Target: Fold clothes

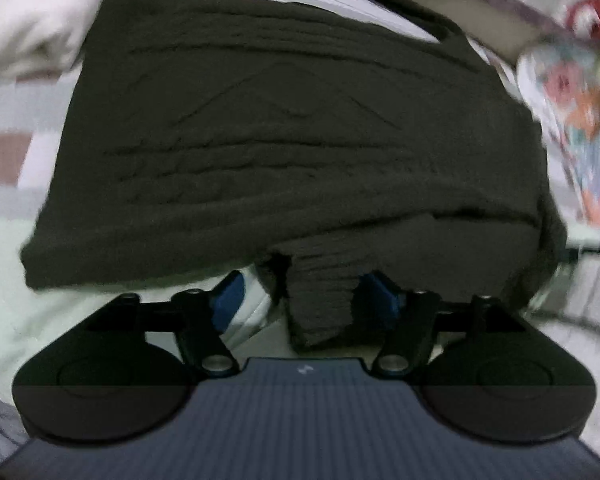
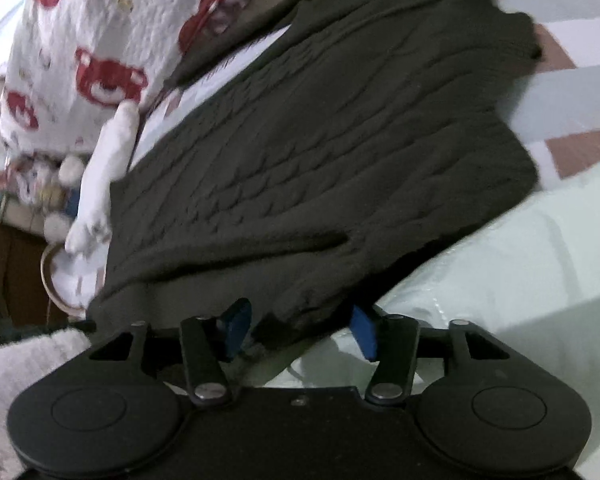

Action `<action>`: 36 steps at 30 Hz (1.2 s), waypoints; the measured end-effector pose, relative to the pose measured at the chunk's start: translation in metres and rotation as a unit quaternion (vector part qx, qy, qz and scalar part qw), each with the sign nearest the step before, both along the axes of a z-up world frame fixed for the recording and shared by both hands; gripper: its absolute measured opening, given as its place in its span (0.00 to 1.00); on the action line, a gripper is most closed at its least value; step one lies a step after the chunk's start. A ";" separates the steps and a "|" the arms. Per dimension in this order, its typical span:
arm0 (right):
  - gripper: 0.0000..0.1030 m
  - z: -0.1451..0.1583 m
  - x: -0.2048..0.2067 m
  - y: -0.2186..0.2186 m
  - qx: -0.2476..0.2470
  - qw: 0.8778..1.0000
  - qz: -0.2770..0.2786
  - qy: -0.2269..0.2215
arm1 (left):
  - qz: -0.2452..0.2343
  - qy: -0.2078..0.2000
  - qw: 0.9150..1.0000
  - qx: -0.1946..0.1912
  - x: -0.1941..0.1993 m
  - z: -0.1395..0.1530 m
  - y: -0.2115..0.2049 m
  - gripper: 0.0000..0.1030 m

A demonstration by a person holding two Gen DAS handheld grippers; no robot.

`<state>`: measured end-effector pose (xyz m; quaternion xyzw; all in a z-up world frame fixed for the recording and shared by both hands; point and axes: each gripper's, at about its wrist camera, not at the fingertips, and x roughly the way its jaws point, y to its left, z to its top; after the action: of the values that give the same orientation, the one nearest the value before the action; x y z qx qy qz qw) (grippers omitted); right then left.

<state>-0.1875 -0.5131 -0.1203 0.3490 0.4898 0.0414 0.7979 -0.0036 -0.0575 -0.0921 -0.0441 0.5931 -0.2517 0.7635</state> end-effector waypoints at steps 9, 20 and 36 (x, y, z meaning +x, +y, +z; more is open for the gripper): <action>0.14 -0.013 0.002 0.020 -0.055 0.998 0.021 -0.027 | -0.051 -0.082 0.995 0.013 -0.014 0.013 -0.027 0.07; 0.12 0.027 -0.028 0.000 -0.002 0.960 -0.024 -0.280 | -0.123 -0.189 0.974 -0.017 -0.032 0.073 -0.053 0.03; 0.12 0.036 -0.041 -0.052 0.118 0.913 -0.116 -0.372 | -0.143 -0.251 0.954 -0.084 -0.034 0.126 -0.094 0.03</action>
<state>-0.2283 -0.5653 -0.0841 0.4543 0.1055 0.1331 0.8745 -0.0374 -0.1513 0.0343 0.0424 0.3594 -0.4101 0.8372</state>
